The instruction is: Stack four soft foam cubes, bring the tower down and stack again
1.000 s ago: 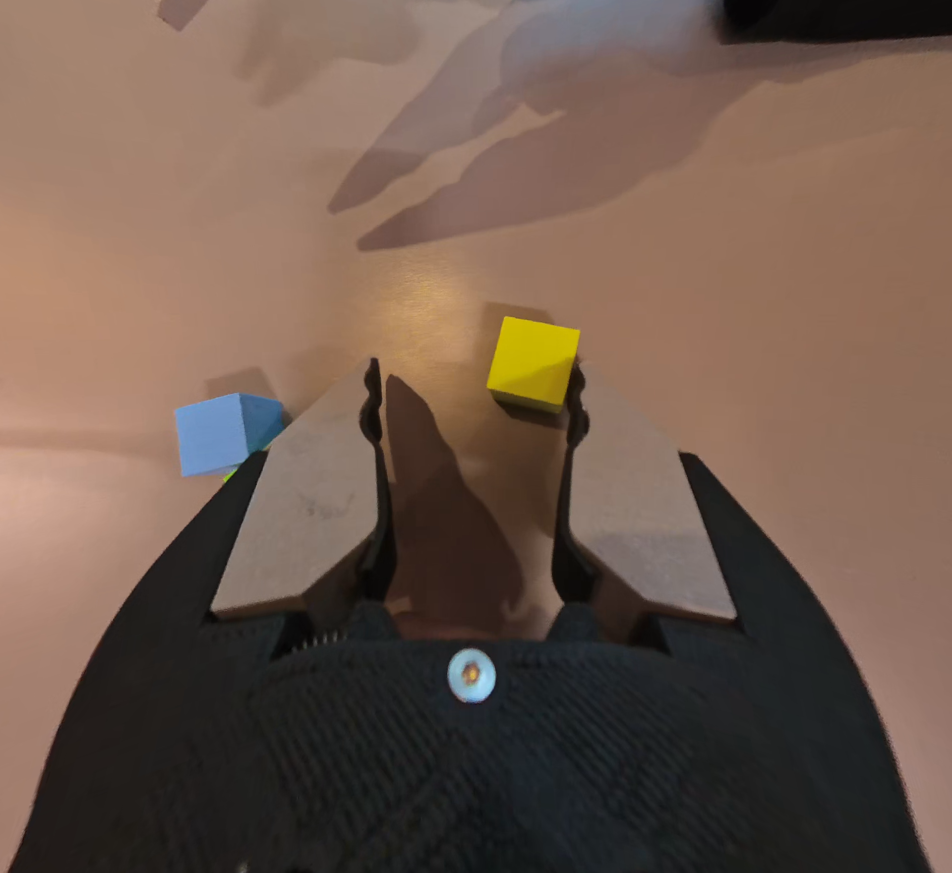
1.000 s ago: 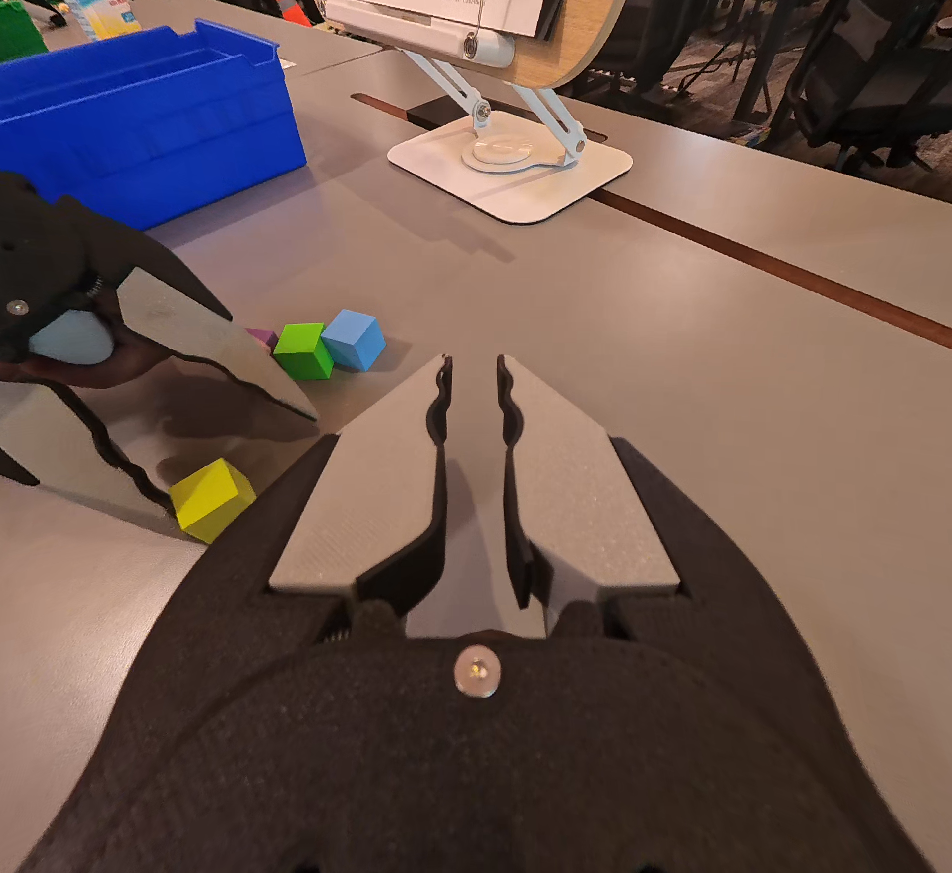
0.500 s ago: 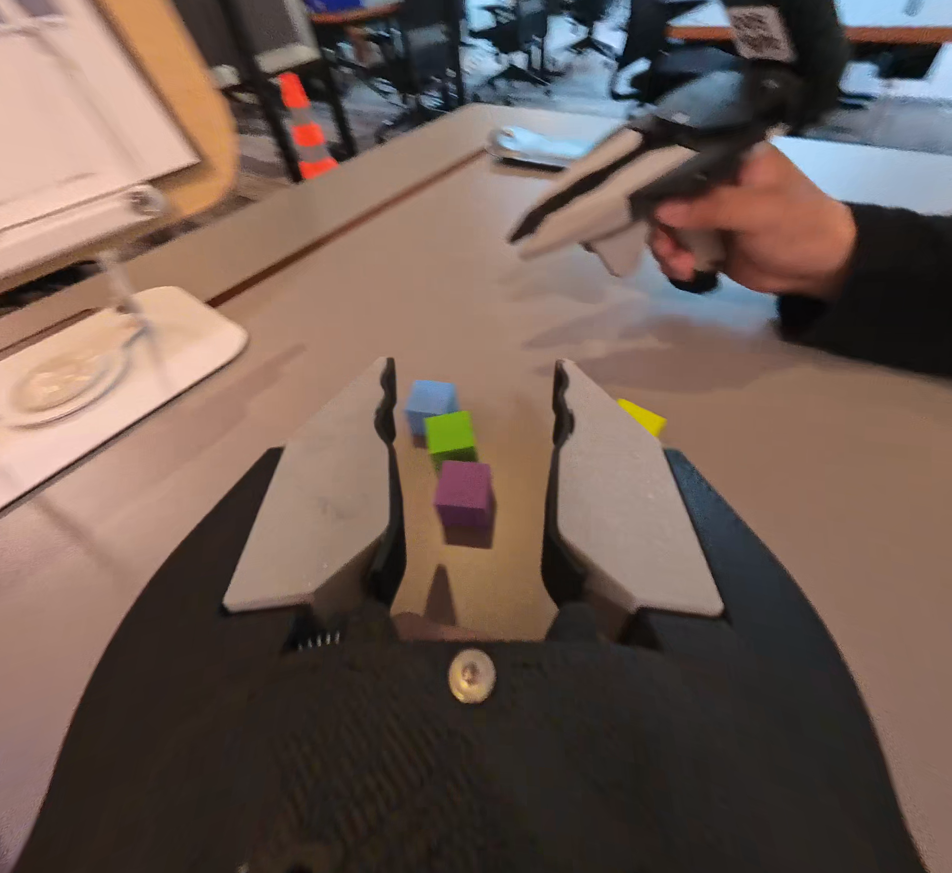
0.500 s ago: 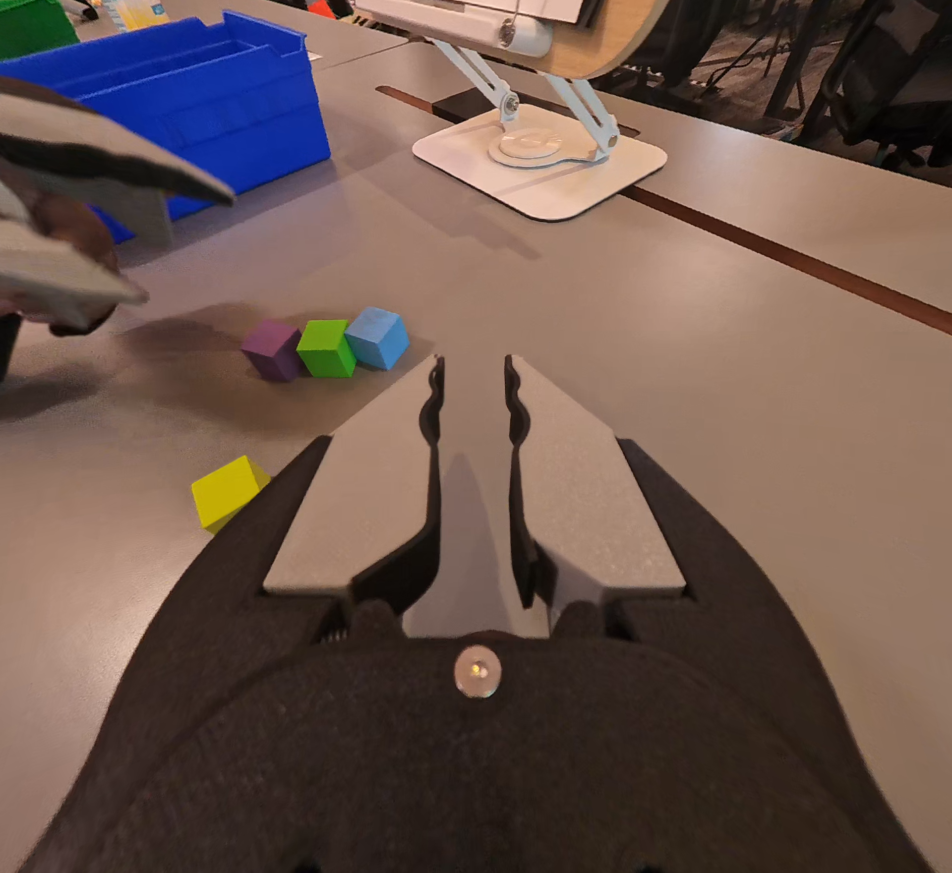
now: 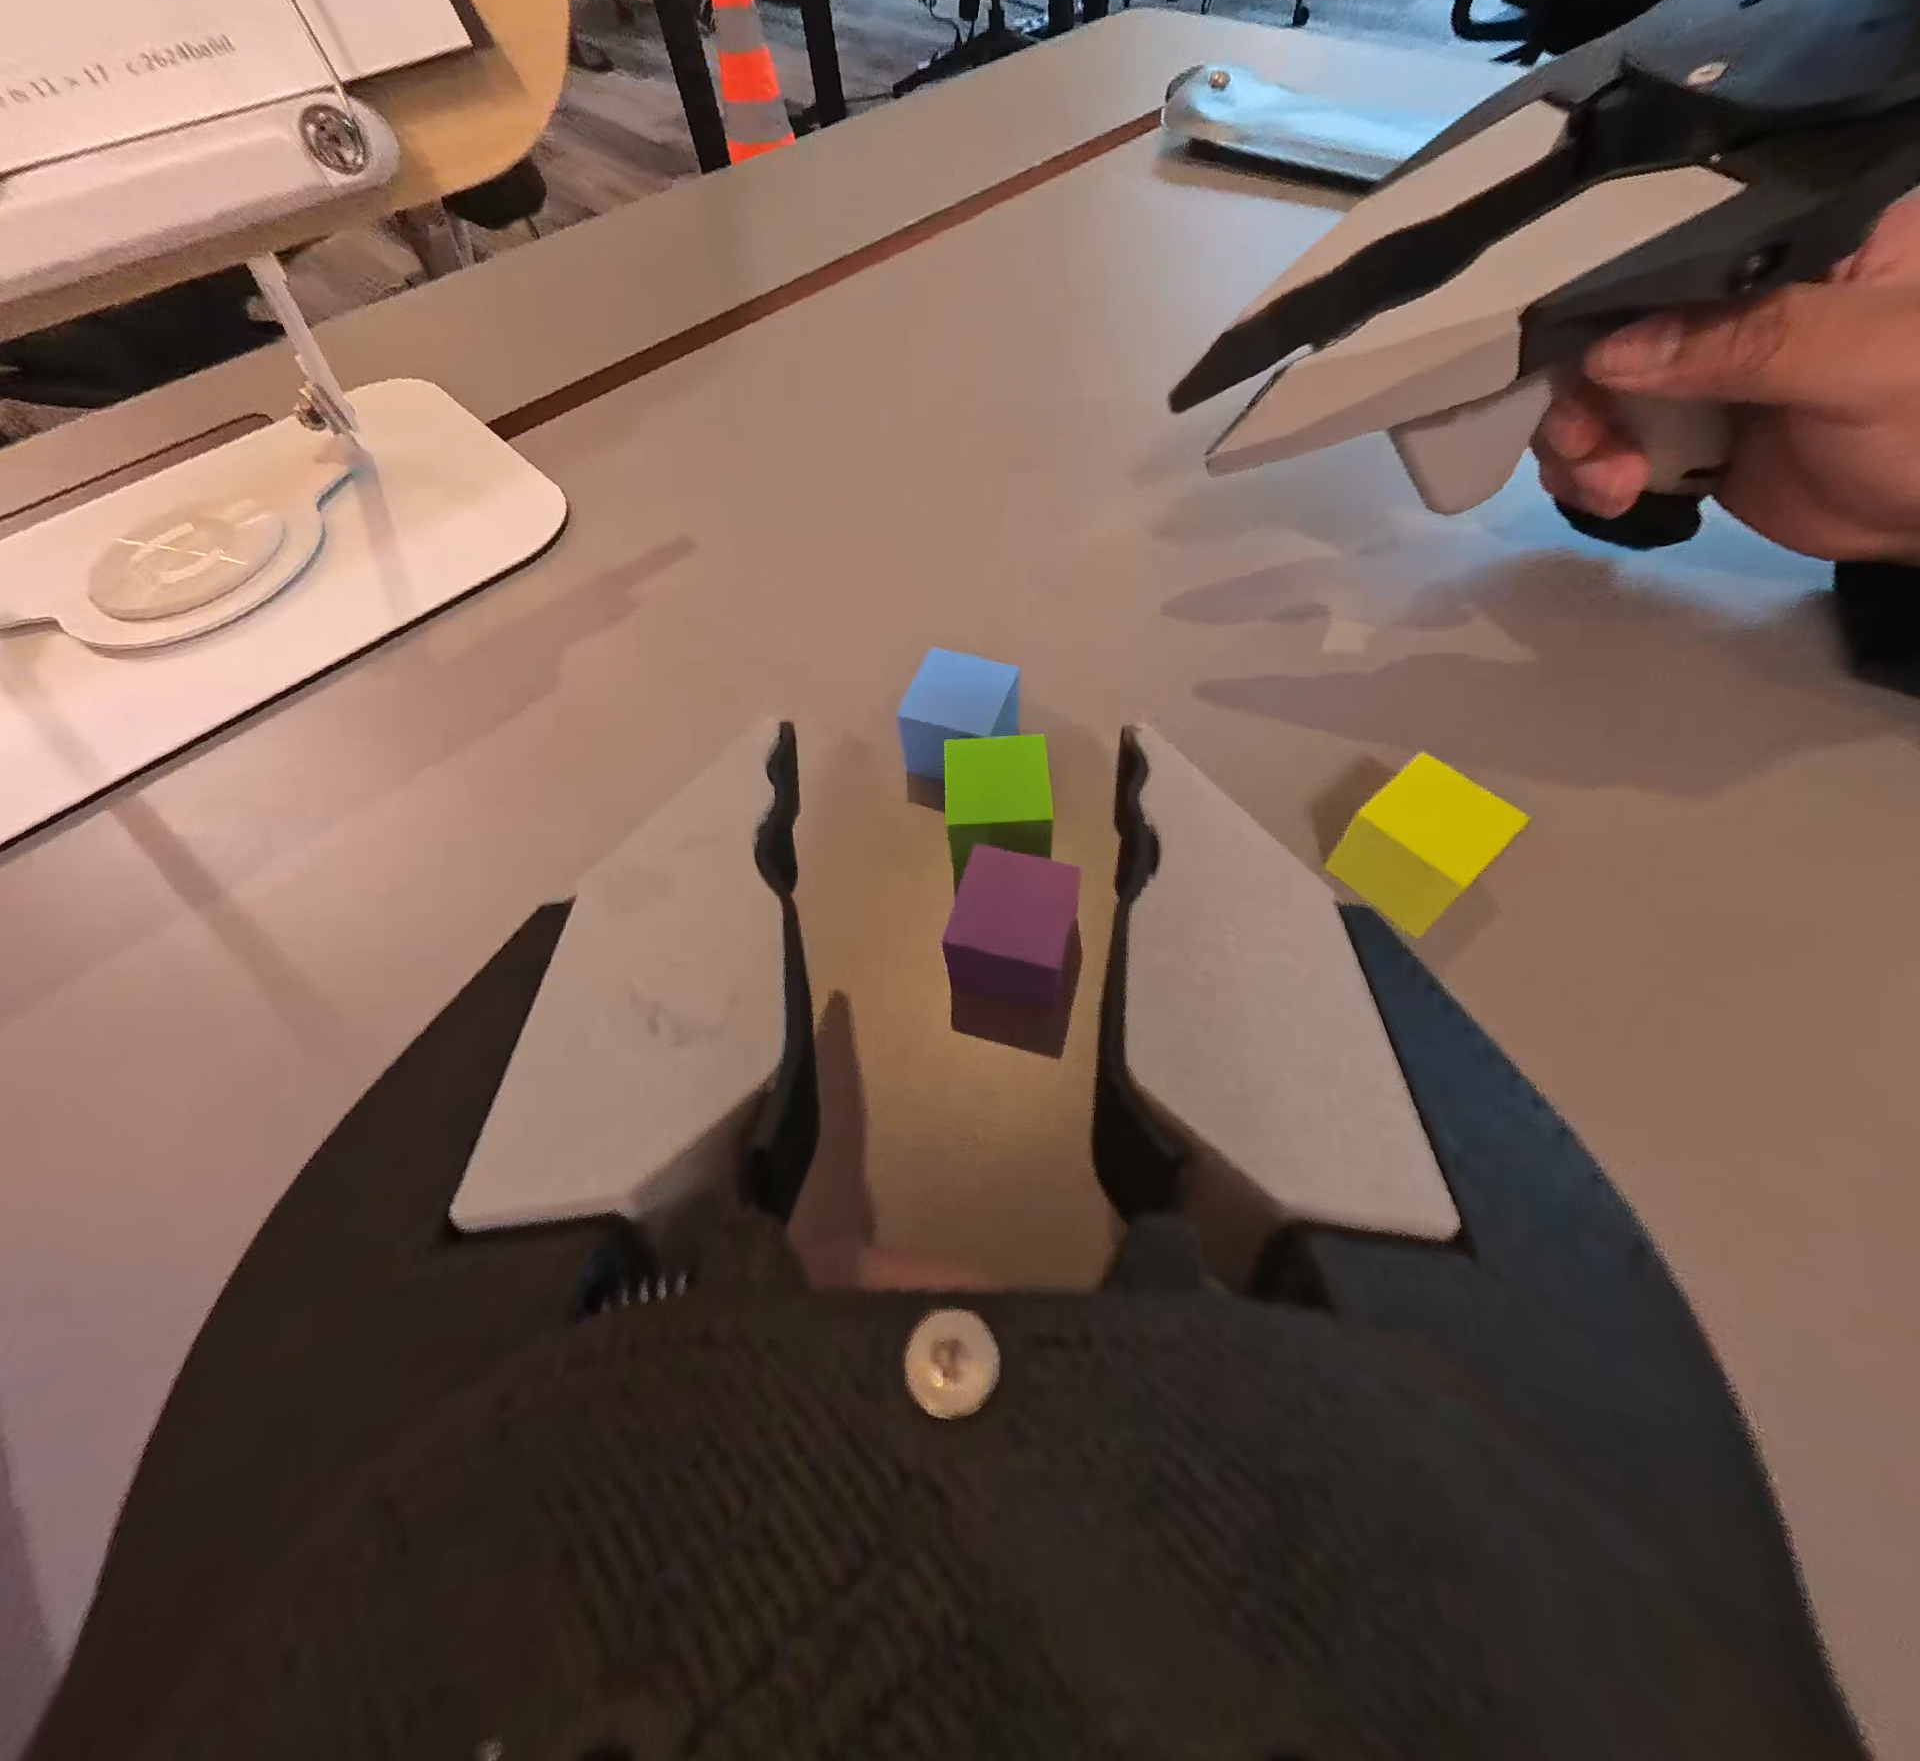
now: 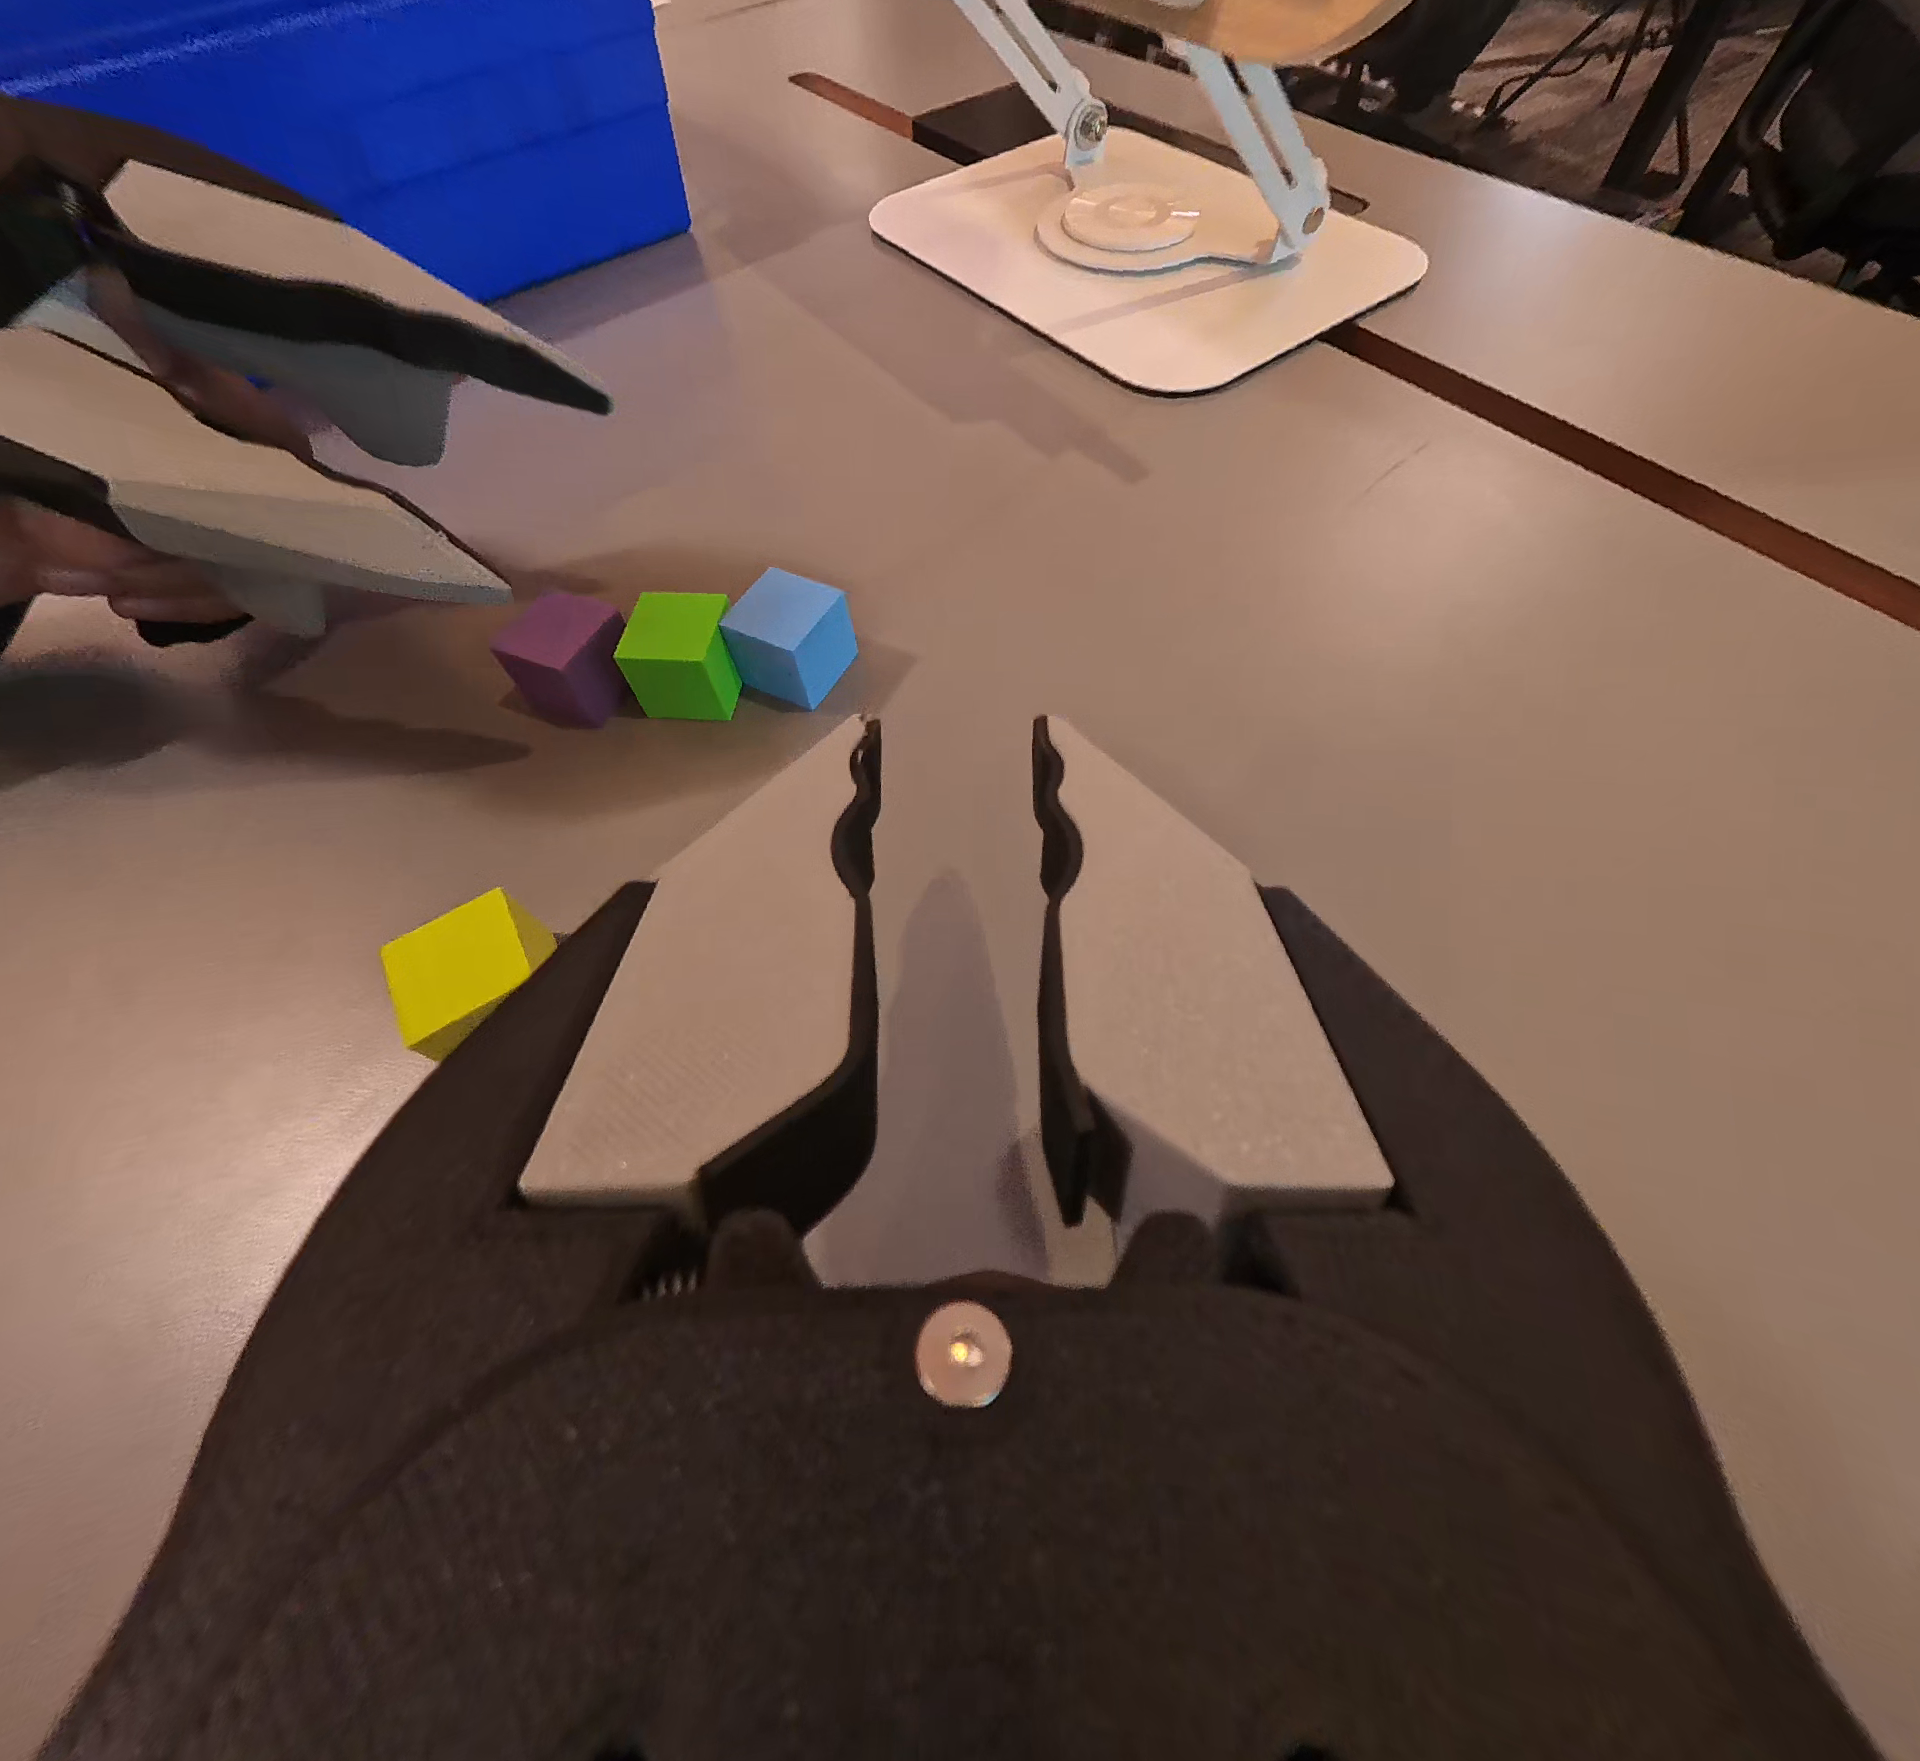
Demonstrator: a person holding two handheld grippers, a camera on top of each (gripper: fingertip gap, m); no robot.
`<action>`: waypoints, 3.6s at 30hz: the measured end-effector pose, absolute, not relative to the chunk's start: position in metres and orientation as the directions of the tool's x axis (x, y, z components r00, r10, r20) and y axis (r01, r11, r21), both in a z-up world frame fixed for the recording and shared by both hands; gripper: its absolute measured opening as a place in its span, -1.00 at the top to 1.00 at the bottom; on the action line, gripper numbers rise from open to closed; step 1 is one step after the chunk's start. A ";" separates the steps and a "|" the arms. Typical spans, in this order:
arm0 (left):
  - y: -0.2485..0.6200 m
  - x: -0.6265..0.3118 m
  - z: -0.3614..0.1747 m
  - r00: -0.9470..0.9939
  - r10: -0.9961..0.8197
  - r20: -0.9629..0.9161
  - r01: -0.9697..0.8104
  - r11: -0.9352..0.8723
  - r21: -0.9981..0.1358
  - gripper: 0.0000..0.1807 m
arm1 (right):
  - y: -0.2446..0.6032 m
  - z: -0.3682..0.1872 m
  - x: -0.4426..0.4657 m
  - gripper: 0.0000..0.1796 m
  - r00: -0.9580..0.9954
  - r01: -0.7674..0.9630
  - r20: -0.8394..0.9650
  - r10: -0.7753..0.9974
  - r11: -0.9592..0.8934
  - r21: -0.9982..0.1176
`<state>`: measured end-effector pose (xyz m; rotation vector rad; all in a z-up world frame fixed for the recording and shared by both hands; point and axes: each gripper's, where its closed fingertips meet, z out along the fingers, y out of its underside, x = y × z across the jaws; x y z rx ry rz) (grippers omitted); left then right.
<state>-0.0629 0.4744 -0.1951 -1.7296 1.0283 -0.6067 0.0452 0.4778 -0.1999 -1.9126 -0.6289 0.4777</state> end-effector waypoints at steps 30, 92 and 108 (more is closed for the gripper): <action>0.475 -0.067 -0.198 0.537 -0.841 -0.063 -0.384 -0.177 -0.906 0.35 | 0.474 -0.214 0.031 0.57 0.766 0.296 0.003 0.643 -0.348 -0.890; 0.422 -0.041 -0.158 0.301 -0.608 -0.734 -0.466 0.578 -0.670 0.71 | 0.415 -0.166 -0.051 0.64 0.361 -0.065 -0.555 0.750 -0.573 -0.817; 0.411 -0.037 -0.169 0.200 -0.591 -0.781 -0.487 0.632 -0.603 0.71 | 0.409 -0.168 -0.051 0.73 0.301 -0.057 -0.612 0.731 -0.627 -0.777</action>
